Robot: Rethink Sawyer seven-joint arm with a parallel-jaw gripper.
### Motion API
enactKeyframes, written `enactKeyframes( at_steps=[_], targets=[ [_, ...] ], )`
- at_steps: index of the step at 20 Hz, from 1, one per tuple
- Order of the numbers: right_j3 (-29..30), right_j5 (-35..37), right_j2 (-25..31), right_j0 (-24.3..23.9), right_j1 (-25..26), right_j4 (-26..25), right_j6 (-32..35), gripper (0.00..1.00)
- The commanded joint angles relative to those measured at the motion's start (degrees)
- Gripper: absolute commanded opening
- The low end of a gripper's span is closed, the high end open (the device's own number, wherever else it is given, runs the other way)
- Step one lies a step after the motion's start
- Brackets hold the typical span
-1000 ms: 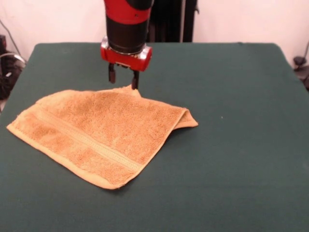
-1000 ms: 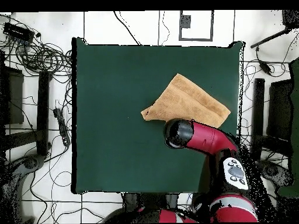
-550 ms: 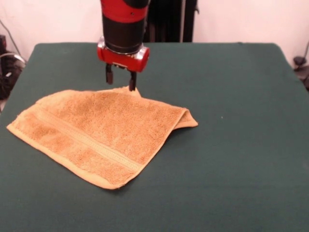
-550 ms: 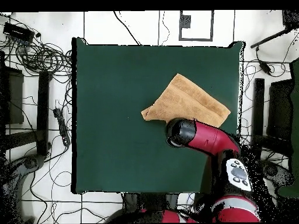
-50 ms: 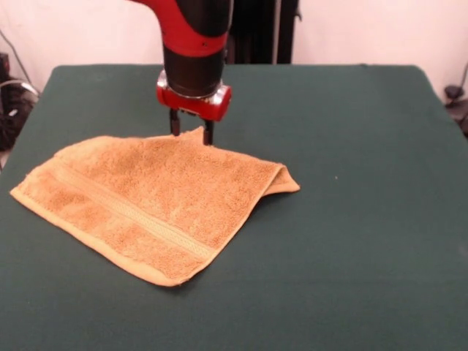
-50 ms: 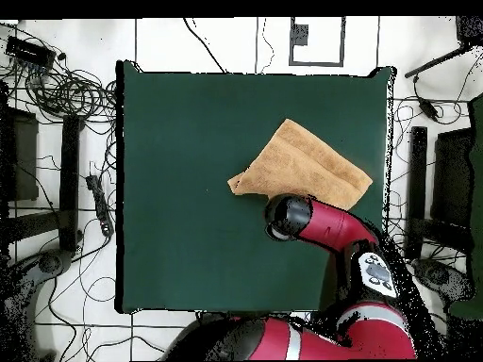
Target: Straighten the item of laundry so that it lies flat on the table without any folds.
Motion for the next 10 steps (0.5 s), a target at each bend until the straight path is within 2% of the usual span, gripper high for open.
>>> enactKeyframes(
  at_steps=[1, 6, 10],
  targets=[
    [4.5, -2.1, 2.7, 1.9, 4.7, 5.5, 16.2, 1.00],
    [2.4, -4.9, 1.5, 1.9, 8.8, 3.3, 12.9, 1.00],
    [1.5, -6.3, 0.9, 2.0, 11.6, 3.0, 12.9, 1.00]
  ],
)
